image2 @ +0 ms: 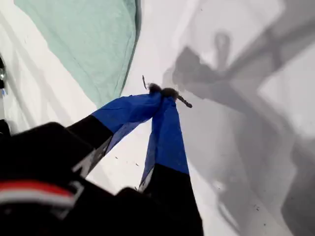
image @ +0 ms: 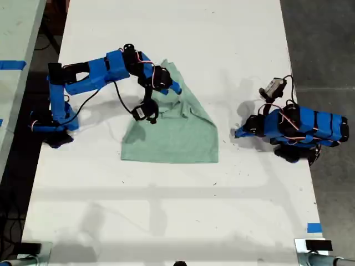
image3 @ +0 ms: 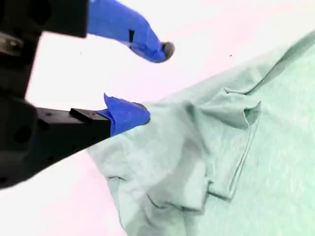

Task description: Fold t shirt

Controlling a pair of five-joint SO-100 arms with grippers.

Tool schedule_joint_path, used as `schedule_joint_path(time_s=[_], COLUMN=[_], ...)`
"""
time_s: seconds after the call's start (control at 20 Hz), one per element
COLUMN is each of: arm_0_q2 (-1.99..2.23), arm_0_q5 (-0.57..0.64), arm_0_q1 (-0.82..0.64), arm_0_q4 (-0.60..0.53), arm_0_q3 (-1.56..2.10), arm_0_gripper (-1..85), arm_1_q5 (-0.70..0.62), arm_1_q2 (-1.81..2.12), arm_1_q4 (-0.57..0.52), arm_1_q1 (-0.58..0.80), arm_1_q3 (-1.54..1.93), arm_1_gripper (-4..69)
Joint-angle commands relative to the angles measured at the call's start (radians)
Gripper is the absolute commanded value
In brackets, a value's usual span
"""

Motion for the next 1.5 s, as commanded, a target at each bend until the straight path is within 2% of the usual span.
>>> schedule_joint_path(time_s=[0.0,0.15,0.25,0.45,0.5,0.55,0.6,0.65,0.7,0.75,0.8,1.45], arm_0_q2=[0.144,0.502,0.842,1.743,2.002,2.272,2.223,2.145,2.195,2.267,2.252,2.256], arm_0_q5=[0.008,0.029,-0.014,-0.218,-0.244,-0.268,-0.27,-0.253,-0.252,-0.25,-0.247,-0.268], arm_0_q1=[-0.092,-0.181,-0.152,0.1,0.137,0.147,0.158,0.158,0.156,0.169,0.124,0.126], arm_0_q4=[0.091,0.155,0.087,-0.36,-0.428,-0.391,-0.385,-0.445,-0.446,-0.383,-0.373,-0.353], arm_0_q3=[-0.025,0.121,0.43,1.479,1.735,1.956,2.023,2.103,2.128,2.123,2.128,2.128], arm_0_gripper=[-0.1,-0.2,-0.2,-0.2,-0.2,-0.2,-0.2,-0.2,-0.2,-0.2,-0.2,-0.2], arm_1_q5=[0.006,0.006,0.006,0.011,0.014,0.017,0.02,0.025,0.023,0.025,0.025,0.021], arm_1_q2=[0.009,0.009,0.009,0.009,0.009,0.009,0.008,0.006,0.006,0.006,0.006,0.006], arm_1_q4=[-0.028,-0.028,-0.028,-0.028,-0.028,-0.028,-0.029,-0.029,-0.029,-0.029,-0.029,-0.029], arm_1_q1=[-0.015,-0.015,-0.015,-0.015,-0.017,-0.017,-0.017,-0.018,-0.017,-0.015,-0.017,-0.015], arm_1_q3=[0.055,0.055,0.055,0.055,0.055,0.055,0.057,0.057,0.057,0.057,0.057,0.057], arm_1_gripper=[-0.8,-0.8,-0.8,-0.8,-0.8,-0.8,-0.8,-0.8,-0.8,-0.8,-0.8,-0.8])
